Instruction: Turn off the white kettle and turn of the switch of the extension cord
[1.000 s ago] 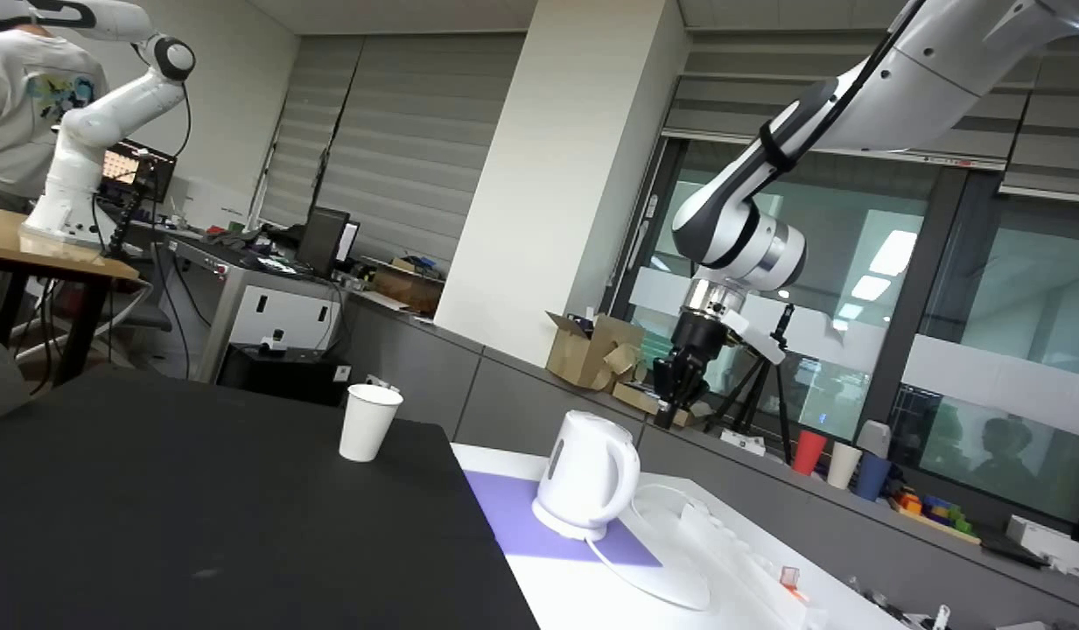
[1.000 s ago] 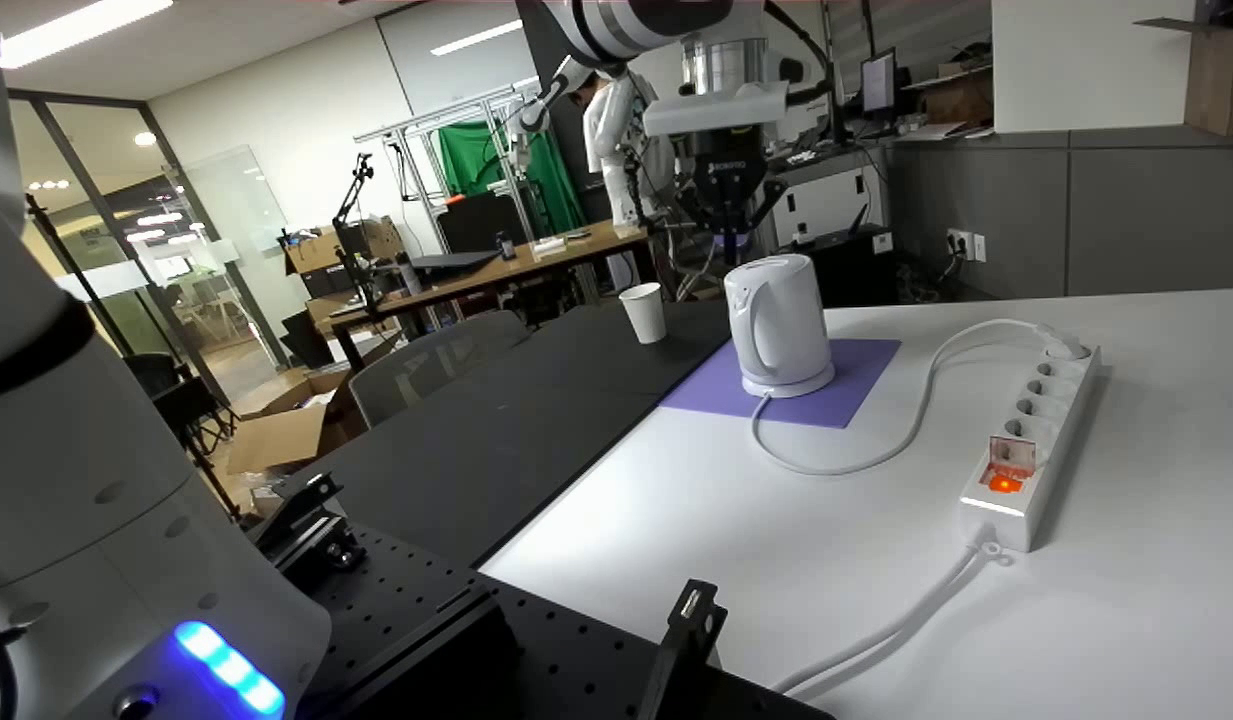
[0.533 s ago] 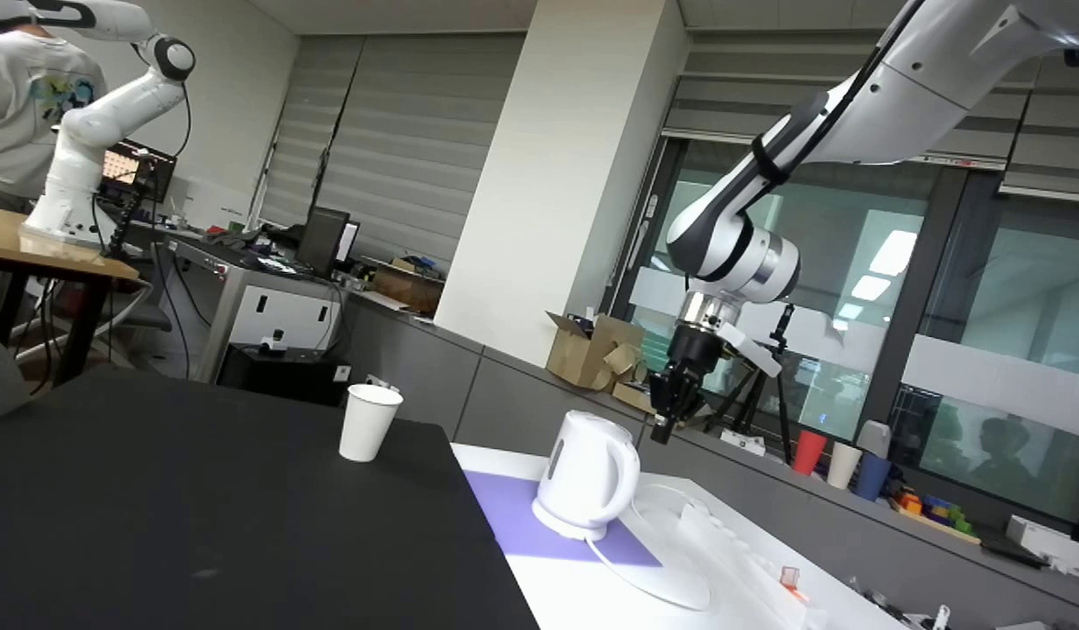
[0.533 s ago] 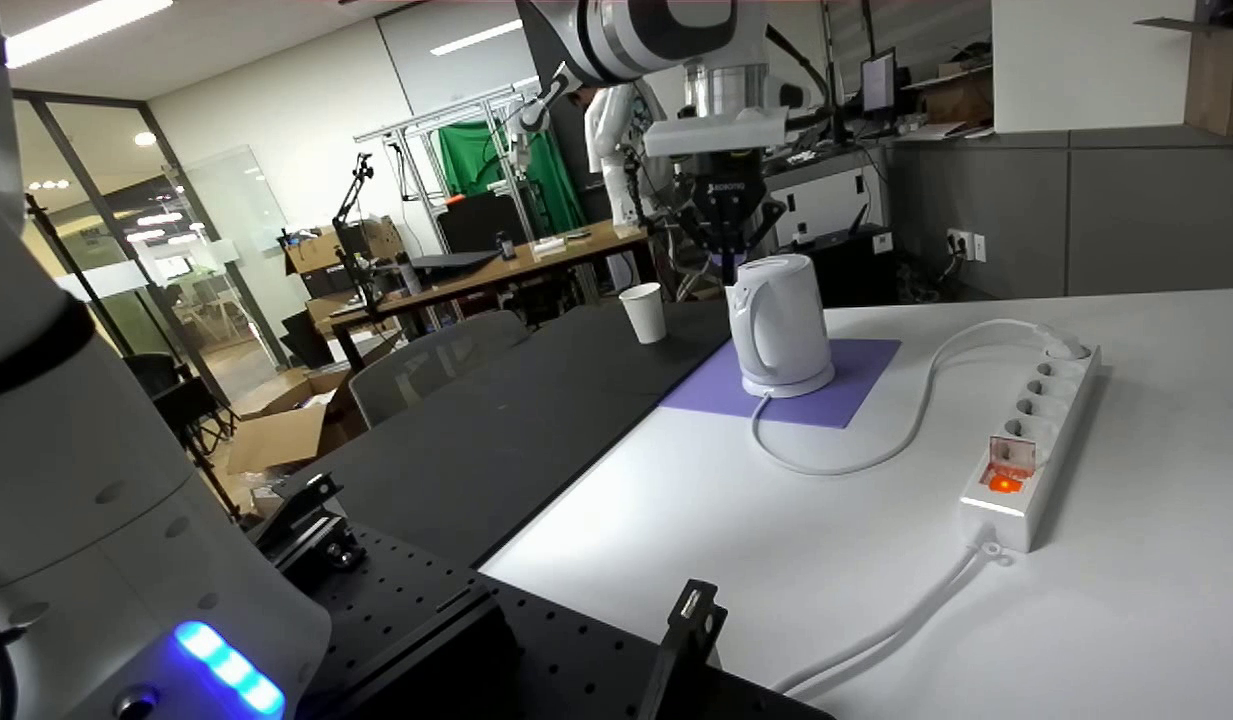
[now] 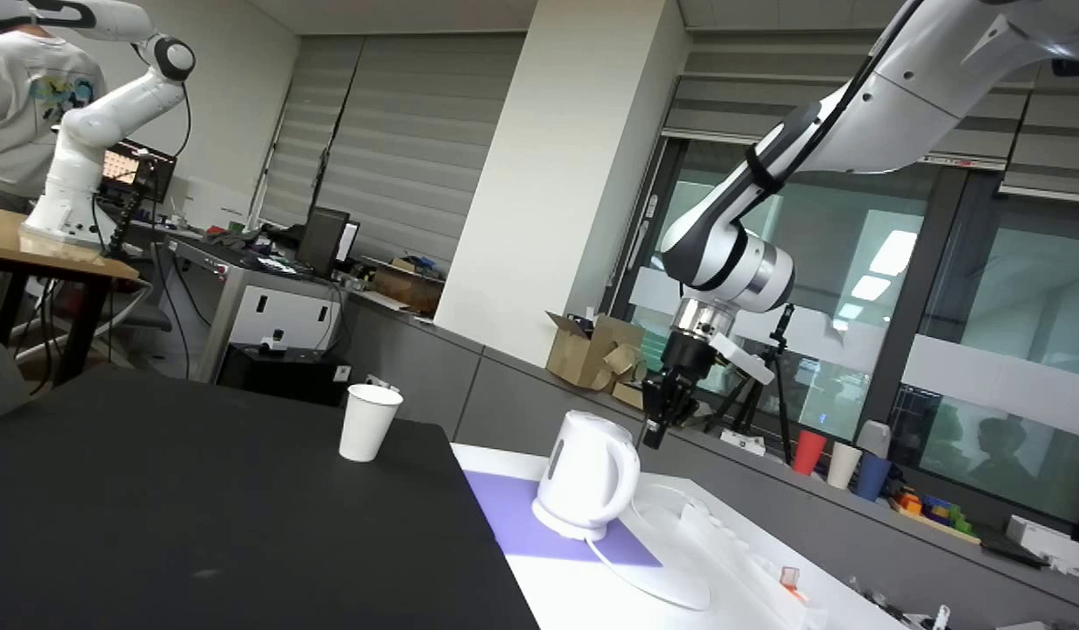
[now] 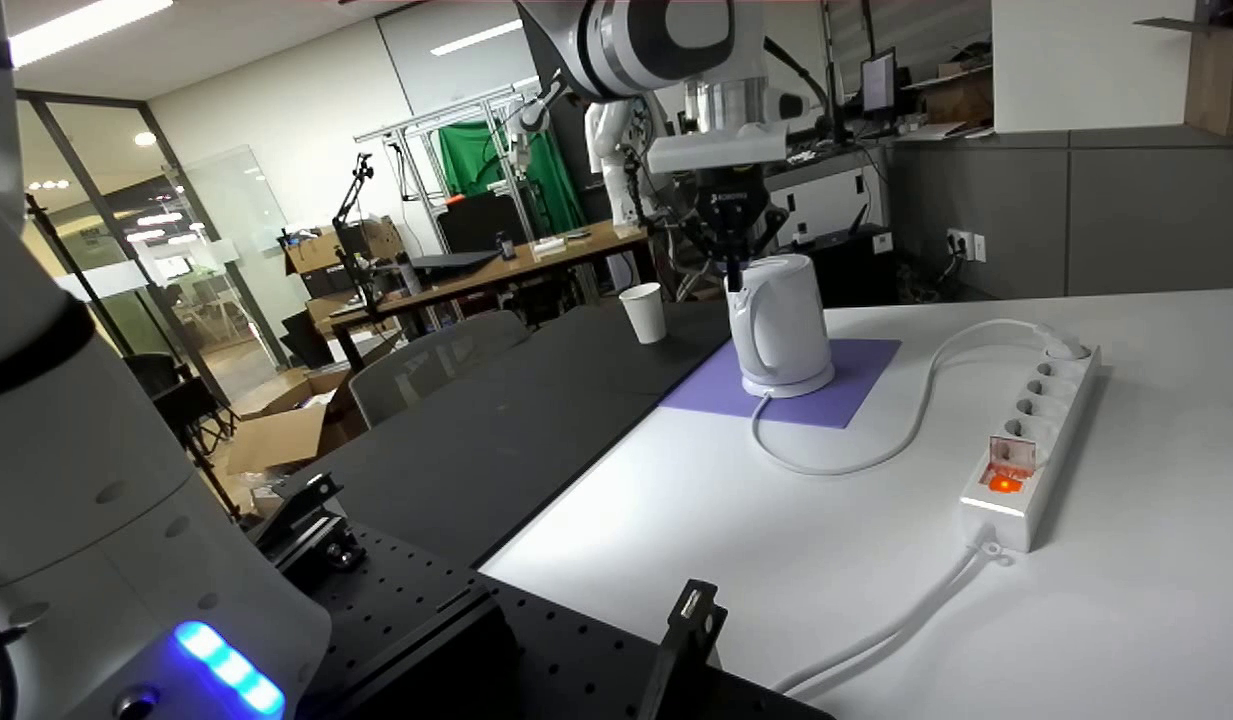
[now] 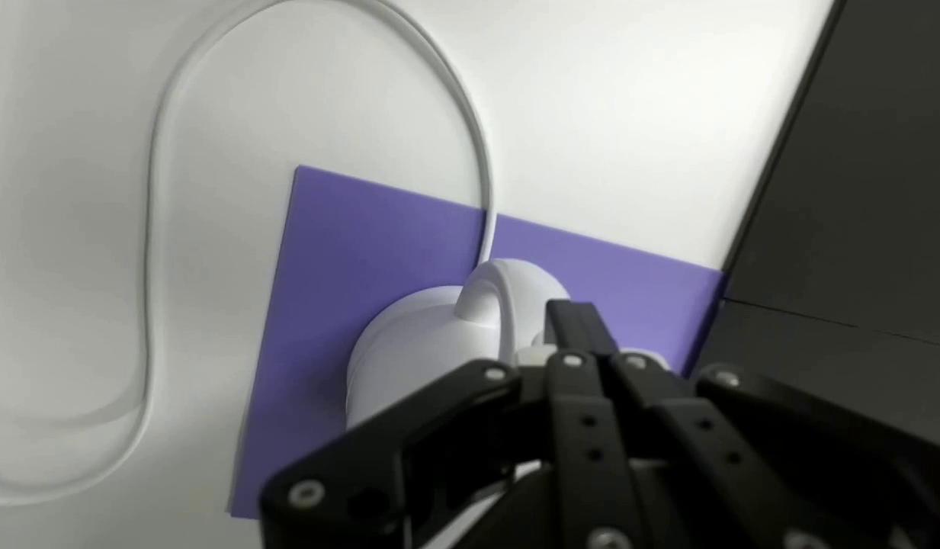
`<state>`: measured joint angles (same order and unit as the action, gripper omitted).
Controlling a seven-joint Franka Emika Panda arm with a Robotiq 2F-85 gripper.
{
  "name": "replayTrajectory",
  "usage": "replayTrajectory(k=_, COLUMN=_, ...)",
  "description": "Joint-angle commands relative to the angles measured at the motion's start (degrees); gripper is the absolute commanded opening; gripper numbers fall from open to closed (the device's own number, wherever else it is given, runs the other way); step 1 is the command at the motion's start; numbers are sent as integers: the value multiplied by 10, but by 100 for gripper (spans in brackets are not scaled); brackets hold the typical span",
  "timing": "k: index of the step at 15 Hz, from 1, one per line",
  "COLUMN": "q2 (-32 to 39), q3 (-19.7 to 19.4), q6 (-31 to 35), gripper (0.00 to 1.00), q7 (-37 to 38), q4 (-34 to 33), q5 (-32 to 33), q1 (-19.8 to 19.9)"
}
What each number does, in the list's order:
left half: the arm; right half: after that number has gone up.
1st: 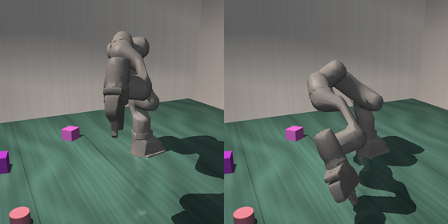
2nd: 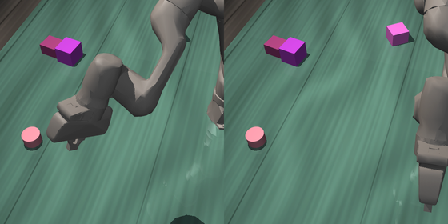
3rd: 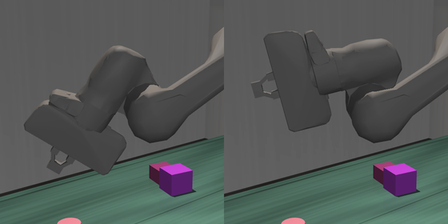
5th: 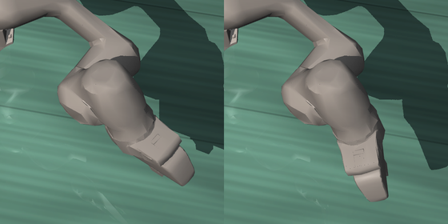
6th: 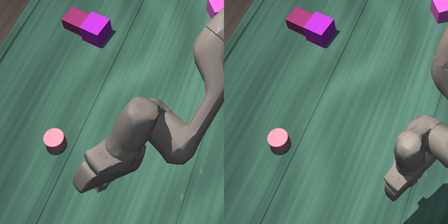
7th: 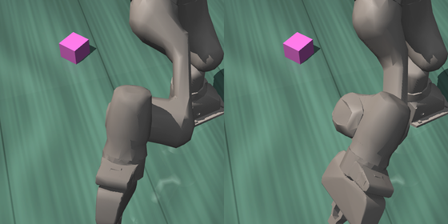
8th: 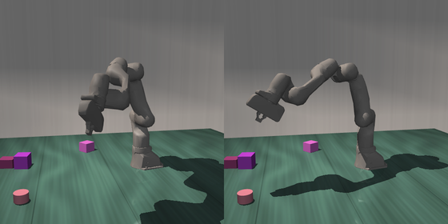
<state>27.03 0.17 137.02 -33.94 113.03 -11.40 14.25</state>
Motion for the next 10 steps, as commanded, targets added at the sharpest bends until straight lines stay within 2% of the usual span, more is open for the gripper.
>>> replayTrajectory(k=1, q2=0, q3=7, q6=20, gripper=0, q7=16, q4=9, q5=-2, q1=2)
replayTrajectory(k=10, q2=12, q3=14, q6=41, gripper=0, q7=19, q4=13, q5=0, q1=3)
